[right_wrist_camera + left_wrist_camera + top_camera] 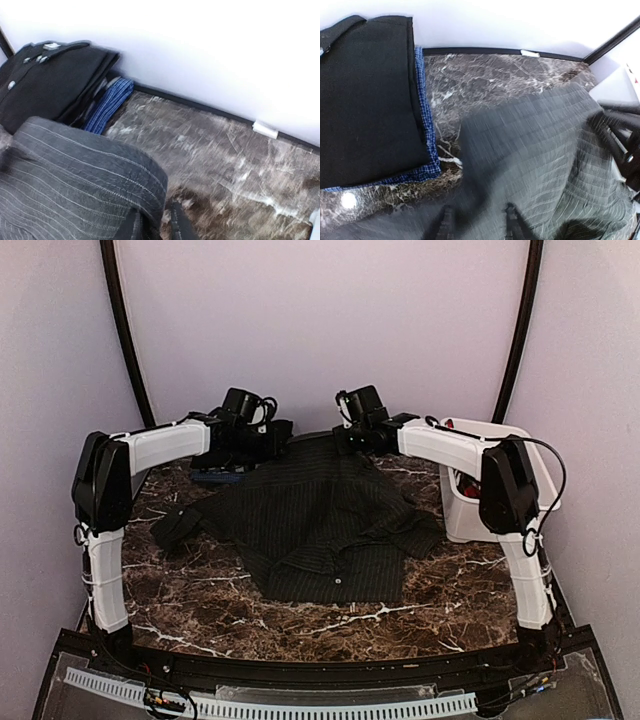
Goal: Fold and stack the long sleeve shirts
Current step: Flatten out the crumpled shirt at the center of the board.
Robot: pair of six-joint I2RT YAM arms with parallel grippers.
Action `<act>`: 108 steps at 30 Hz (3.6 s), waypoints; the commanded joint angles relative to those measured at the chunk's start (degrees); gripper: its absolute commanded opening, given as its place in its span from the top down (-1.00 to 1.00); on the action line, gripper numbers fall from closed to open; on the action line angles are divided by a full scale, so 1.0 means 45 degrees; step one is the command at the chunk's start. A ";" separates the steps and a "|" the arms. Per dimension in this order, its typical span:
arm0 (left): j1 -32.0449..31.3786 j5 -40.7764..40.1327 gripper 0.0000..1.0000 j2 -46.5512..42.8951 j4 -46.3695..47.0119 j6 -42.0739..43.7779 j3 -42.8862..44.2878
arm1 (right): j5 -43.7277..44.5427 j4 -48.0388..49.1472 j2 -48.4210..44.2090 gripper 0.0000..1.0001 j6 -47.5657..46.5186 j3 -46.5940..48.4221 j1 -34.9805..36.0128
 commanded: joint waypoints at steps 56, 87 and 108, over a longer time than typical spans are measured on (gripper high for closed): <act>-0.6349 -0.2294 -0.04 -0.2343 0.1154 -0.9172 -0.6959 | -0.0963 0.0911 -0.9429 -0.09 0.7523 -1.3612 0.3899; -0.7443 0.2324 1.00 -0.9894 0.0148 -0.9864 -1.3606 | -0.1457 -0.0257 -1.2859 0.02 0.6107 -1.4985 0.4262; -0.7703 0.1654 0.46 -1.4298 -0.5961 -1.0463 -1.3697 | 0.0729 -0.1636 -1.0691 -0.09 0.8503 -1.4631 0.8648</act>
